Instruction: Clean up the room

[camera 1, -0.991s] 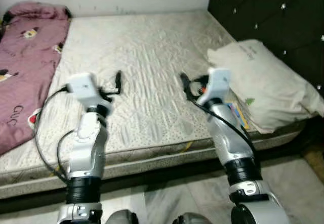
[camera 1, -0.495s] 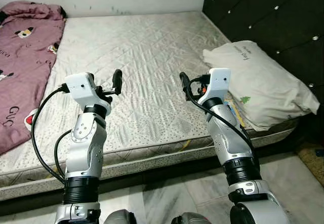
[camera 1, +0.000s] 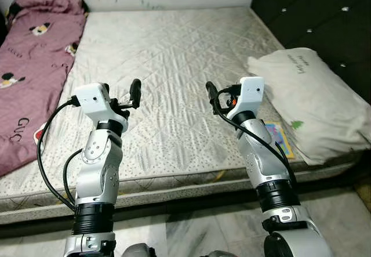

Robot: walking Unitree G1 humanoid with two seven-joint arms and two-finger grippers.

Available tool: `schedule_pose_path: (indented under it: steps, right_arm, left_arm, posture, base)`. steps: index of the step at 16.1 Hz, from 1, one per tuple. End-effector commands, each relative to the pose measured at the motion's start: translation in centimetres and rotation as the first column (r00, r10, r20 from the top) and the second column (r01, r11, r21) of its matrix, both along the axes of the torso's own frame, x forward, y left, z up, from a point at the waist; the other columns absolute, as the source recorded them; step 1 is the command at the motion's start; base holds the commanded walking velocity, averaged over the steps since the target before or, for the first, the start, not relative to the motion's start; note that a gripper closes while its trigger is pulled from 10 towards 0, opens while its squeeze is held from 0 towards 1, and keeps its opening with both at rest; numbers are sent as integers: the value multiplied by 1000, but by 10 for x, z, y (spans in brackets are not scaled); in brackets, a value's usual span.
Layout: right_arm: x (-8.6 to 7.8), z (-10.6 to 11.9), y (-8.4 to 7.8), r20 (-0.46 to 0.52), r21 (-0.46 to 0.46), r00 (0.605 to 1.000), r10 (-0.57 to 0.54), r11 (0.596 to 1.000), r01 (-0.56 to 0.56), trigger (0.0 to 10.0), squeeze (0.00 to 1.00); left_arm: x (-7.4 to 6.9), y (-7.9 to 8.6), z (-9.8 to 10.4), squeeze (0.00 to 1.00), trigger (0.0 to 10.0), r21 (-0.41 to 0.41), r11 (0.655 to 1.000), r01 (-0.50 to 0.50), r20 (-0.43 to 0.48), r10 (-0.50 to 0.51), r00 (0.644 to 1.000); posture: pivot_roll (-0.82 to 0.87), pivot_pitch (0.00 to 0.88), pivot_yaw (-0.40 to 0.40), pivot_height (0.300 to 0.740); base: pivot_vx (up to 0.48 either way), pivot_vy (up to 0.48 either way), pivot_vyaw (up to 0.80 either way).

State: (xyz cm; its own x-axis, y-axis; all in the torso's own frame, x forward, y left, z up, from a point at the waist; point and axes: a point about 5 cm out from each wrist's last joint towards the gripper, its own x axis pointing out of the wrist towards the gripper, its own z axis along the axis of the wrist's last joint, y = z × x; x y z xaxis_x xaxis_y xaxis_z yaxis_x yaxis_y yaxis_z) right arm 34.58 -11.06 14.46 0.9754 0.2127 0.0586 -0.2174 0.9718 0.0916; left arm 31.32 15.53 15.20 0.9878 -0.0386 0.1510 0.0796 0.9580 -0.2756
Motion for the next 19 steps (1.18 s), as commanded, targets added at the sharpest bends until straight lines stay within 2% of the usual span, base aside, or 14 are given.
schedule_pose_path:
  steps: [1,6,10,12,14,19]
  right_arm:
    - [1,3,1,12,-5,1000,8,1000,-8,10000,0]
    - [1,4,1,13,-3,1000,6,1000,-6,10000,0]
    - [2,4,1,12,-1,1000,4,1000,-4,10000,0]
    - [3,3,1,10,-1,1000,2,1000,-2,10000,0]
    - [3,3,0,9,1,1000,0,1000,0,10000,0]
    - [4,3,0,5,-6,1000,1,1000,-1,10000,0]
  left_arm:
    - [0,-3,4,0,10000,6,1000,14,17,-15,1000]
    - [0,-2,4,0,10000,8,1000,11,14,-11,1000]
    - [1,-1,2,0,10000,27,999,-18,-8,18,1000]
    - [2,1,2,0,10000,7,1000,-27,-11,27,1000]
    - [3,0,2,0,10000,5,1000,-21,-9,21,1000]
    - [4,2,1,0,10000,-11,999,-40,-22,40,999]
  posture:
    - [-84,0,-20,740]
    - [-84,0,-20,740]
    - [-83,0,-20,740]
    - [-82,0,-20,740]
    - [-84,0,-22,740]
    - [-85,0,-23,740]
  base:
    - [300,0,0]
    - [295,0,0]
    - [0,0,0]
    - [0,0,0]
    - [0,457,0]
    - [0,480,-715]
